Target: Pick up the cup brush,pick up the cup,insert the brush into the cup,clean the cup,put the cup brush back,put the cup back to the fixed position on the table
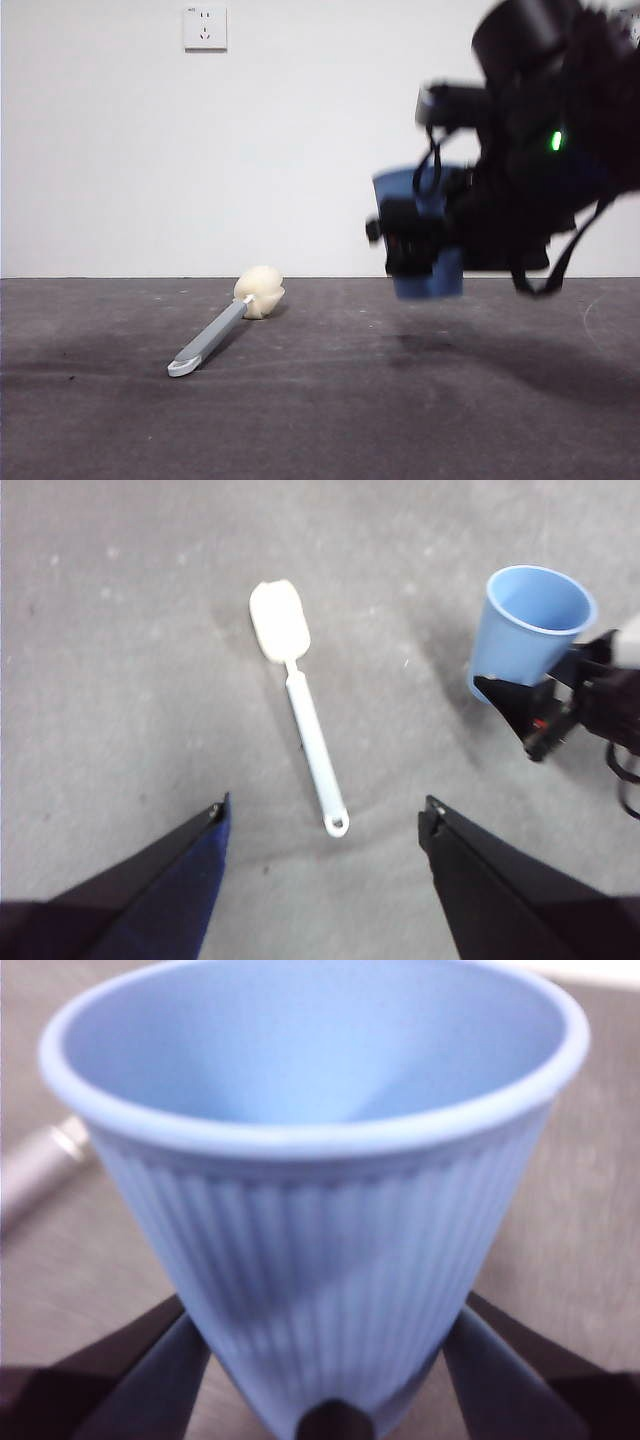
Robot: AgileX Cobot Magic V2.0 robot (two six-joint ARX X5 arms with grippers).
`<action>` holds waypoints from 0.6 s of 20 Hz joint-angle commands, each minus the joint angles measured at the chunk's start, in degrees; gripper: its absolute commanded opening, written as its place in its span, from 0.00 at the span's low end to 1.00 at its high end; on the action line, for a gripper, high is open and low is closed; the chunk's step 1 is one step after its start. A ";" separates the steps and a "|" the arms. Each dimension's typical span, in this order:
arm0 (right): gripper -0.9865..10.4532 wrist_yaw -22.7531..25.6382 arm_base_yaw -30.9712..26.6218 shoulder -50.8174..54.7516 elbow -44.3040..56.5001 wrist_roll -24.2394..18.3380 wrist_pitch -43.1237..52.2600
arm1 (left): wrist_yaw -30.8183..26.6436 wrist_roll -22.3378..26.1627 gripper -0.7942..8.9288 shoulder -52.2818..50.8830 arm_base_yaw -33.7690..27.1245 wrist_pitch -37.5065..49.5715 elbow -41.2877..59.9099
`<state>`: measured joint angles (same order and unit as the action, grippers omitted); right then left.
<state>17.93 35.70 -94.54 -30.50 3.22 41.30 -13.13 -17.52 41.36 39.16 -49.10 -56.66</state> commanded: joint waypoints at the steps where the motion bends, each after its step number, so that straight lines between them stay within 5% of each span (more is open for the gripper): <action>1: 0.07 -1.31 -1.27 -4.59 0.52 0.33 4.61 | -0.28 1.07 0.41 -0.11 0.13 -0.57 0.24; 12: 0.07 -9.16 -6.95 -14.21 0.50 0.37 14.62 | -0.35 1.09 0.41 -0.09 0.13 -0.28 0.24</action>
<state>8.58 28.86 -107.81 -30.46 3.22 56.49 -13.19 -17.10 41.43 39.16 -49.74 -56.66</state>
